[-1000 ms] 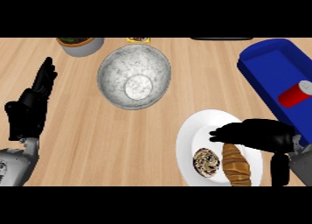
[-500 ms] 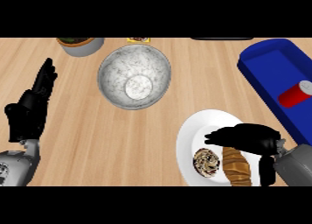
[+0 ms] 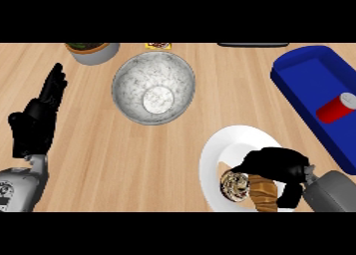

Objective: Pick the croissant from the plate and place it in the bowl

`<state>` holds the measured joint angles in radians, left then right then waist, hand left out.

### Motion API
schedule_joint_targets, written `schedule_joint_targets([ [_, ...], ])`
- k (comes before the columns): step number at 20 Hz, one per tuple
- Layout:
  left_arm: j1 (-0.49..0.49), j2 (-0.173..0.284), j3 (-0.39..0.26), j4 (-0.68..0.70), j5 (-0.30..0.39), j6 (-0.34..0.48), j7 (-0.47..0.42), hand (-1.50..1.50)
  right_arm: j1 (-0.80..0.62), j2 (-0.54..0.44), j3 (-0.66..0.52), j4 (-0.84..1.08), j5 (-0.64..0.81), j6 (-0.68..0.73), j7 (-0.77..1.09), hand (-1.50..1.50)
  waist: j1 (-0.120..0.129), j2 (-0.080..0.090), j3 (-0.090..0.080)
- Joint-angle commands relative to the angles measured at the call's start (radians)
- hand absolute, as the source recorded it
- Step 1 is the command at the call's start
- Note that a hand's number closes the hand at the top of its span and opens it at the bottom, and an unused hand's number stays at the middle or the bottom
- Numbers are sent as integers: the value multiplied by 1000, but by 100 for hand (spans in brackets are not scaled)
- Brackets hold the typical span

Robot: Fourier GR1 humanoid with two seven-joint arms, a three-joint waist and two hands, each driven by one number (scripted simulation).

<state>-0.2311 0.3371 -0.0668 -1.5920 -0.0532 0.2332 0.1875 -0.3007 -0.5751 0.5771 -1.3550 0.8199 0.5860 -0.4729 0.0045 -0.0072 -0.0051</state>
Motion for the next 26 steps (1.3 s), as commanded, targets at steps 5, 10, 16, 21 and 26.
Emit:
schedule_joint_targets([
  [5,28,-39,17,29,-34,-18,-58,0,1,85,20,105,114,-82,-94,150,0,8,5],
  [10,15,-41,24,-8,-48,-31,-5,0,23,102,-17,97,107,-89,-130,150,-2,7,5],
  [16,14,-38,31,-11,-41,-31,7,0,15,491,-22,1,100,-75,337,150,8,2,2],
  [21,14,-51,15,-11,-33,-42,-3,0,-7,569,-37,-7,101,-217,517,150,34,-2,2],
  [26,8,-55,6,-13,-29,-50,-5,0,-24,573,-30,-90,10,-400,683,150,64,-4,10],
])
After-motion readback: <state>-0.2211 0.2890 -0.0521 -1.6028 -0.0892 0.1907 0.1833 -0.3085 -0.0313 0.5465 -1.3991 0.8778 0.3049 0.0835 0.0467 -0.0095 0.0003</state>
